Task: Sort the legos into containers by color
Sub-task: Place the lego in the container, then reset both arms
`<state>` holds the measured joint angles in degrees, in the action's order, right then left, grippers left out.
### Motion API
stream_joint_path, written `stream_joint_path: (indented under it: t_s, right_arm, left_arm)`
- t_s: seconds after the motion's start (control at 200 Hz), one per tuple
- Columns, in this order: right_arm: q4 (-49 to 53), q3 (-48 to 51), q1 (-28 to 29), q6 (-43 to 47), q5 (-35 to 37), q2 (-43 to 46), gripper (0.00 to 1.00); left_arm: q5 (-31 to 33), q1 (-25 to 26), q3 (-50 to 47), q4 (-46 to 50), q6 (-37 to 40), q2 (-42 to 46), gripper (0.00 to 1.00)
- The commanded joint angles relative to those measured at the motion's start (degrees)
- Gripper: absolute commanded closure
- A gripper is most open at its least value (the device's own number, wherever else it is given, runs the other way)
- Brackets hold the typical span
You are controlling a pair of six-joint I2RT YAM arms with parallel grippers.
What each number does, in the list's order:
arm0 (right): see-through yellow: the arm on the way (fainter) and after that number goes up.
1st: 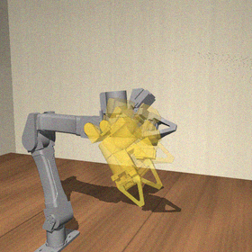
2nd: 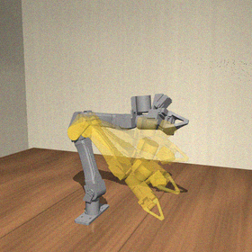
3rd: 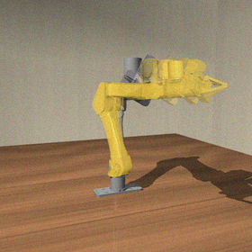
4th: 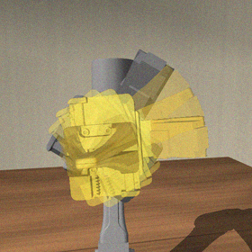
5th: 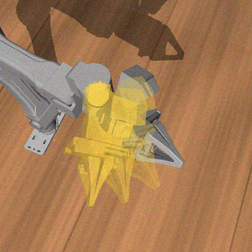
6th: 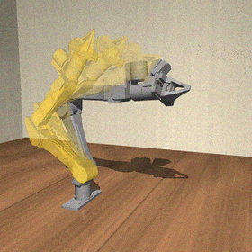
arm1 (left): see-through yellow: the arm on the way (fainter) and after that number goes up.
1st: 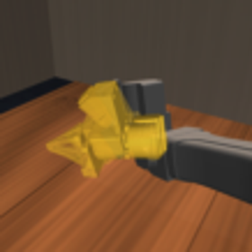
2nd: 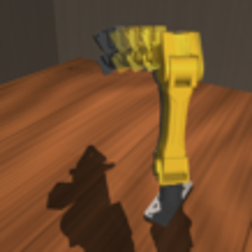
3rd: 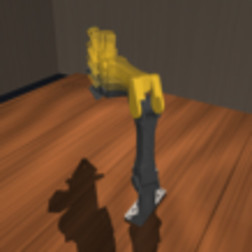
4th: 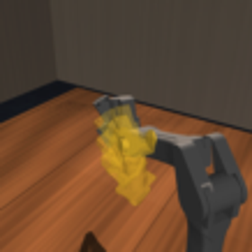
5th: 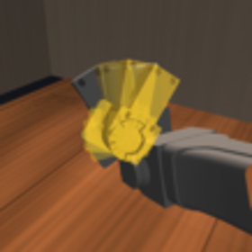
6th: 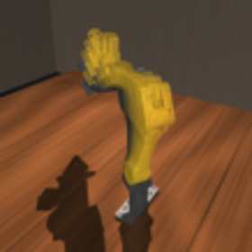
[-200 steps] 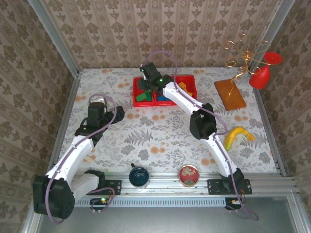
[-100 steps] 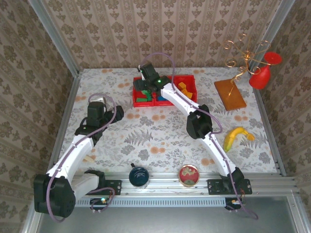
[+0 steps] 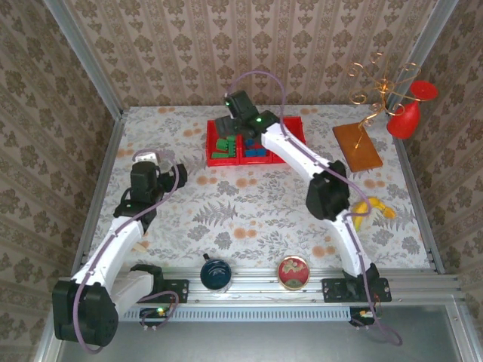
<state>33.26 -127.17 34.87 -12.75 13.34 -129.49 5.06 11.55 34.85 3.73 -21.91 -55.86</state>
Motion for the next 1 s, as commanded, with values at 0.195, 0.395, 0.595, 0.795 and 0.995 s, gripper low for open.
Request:
stream_joint_path:
  t_s: [0.195,0.395,0.595,0.795,0.995]
  right_arm:
    - [-9.0,36.69,-0.07,-6.6,10.01,27.95,0.01]
    - [-8.16,56.75,-0.13,-11.58,17.49,44.03,0.0]
    - [-8.45,70.99,-1.39,-16.06,24.76,57.56,0.0]
    - [-10.61,80.86,-8.57,-19.17,25.54,66.15,0.0]
    - [-15.9,86.72,-15.17,-15.02,26.69,67.98,0.0]
  left_arm:
    - [1.34,-0.83,-4.63,-7.04,4.5,5.28,0.0]
    - [2.1,-0.78,-6.61,-9.46,5.76,7.32,0.0]
    - [7.2,-0.74,-7.78,-11.32,8.73,7.25,0.0]
    - [12.86,-0.83,-10.33,-18.05,13.45,5.76,0.0]
    - [14.07,-1.65,-12.08,-25.6,19.14,-0.44,0.0]
